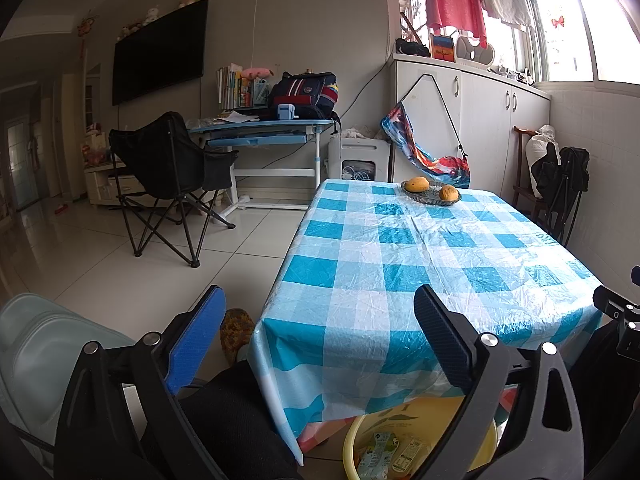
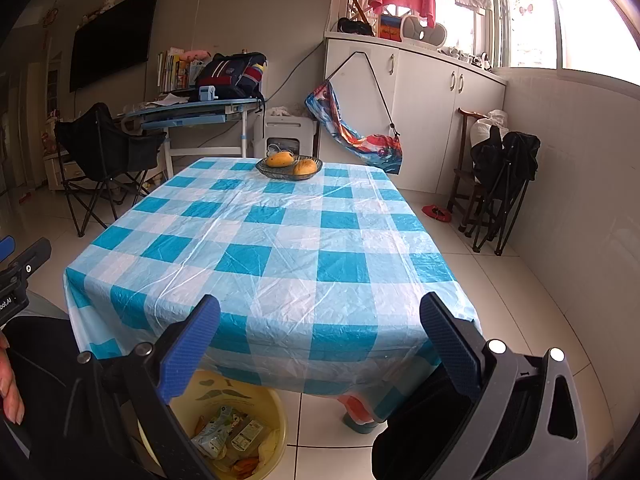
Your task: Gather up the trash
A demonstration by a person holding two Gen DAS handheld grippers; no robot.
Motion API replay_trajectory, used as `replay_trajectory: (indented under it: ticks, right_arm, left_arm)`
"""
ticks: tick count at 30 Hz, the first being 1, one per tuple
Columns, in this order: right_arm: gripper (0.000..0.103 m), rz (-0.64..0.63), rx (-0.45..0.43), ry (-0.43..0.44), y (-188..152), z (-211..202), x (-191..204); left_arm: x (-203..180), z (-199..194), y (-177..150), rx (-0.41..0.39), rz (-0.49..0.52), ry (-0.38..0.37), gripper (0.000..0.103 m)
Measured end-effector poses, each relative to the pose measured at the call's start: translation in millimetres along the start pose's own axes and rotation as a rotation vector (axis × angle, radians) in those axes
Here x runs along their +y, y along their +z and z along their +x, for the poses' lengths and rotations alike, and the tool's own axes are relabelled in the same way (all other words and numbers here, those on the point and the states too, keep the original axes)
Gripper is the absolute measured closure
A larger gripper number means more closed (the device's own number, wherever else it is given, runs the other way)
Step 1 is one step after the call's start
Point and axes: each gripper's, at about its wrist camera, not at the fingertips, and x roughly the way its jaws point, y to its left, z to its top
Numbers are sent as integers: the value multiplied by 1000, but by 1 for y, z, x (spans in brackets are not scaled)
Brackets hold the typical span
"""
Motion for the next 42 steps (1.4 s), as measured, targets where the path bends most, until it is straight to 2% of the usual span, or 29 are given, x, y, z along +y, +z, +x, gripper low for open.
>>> replay_trajectory:
  ticks: [31, 42]
  right_arm:
    - [7, -14, 15, 1, -3, 4, 2]
    - [7, -20, 17, 11, -4, 5, 4]
  left_arm:
    - [1, 1, 4, 15, 11, 9, 8]
    - [-4, 6, 1, 43, 21, -32, 8]
